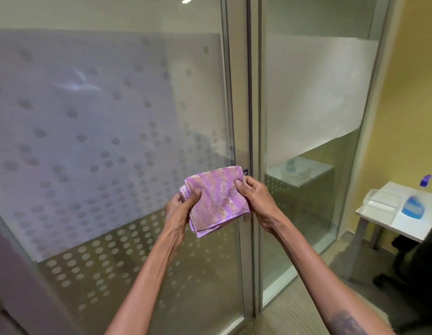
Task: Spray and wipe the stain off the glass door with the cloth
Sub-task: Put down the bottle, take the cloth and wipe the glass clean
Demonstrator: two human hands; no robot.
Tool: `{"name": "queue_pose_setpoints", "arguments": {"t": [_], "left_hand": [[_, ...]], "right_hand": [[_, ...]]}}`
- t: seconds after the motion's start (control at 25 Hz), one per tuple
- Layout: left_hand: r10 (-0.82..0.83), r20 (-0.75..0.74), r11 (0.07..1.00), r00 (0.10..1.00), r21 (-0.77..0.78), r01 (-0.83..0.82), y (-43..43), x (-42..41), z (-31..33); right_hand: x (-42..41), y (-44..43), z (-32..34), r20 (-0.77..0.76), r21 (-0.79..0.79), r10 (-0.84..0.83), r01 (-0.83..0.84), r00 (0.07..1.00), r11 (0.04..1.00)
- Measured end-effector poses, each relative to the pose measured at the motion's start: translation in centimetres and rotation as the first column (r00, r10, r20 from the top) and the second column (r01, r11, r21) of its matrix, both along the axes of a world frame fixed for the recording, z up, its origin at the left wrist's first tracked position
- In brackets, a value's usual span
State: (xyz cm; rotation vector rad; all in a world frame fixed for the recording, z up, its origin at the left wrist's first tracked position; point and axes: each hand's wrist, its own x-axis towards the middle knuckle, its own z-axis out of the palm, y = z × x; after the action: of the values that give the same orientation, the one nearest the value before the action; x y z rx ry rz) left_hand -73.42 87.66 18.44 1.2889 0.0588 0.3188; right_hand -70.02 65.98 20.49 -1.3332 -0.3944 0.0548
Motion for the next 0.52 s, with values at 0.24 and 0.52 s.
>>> {"name": "queue_pose_setpoints", "arguments": {"t": [0.24, 0.52], "left_hand": [[-0.182, -0.152, 0.982, 0.972, -0.073, 0.172, -12.6, 5.5, -1.9], [-0.555, -0.270, 0.832, 0.787, -0.199, 0.518, -28.0, 11.6, -4.8]], "right_hand": [[2.9, -12.2, -2.9, -0.049, 0.035, -0.234, 0.236, 0.971, 0.971], [6.0, -28.3, -6.0, -0.143, 0.087, -0.430, 0.444, 0.892, 0.892]]}}
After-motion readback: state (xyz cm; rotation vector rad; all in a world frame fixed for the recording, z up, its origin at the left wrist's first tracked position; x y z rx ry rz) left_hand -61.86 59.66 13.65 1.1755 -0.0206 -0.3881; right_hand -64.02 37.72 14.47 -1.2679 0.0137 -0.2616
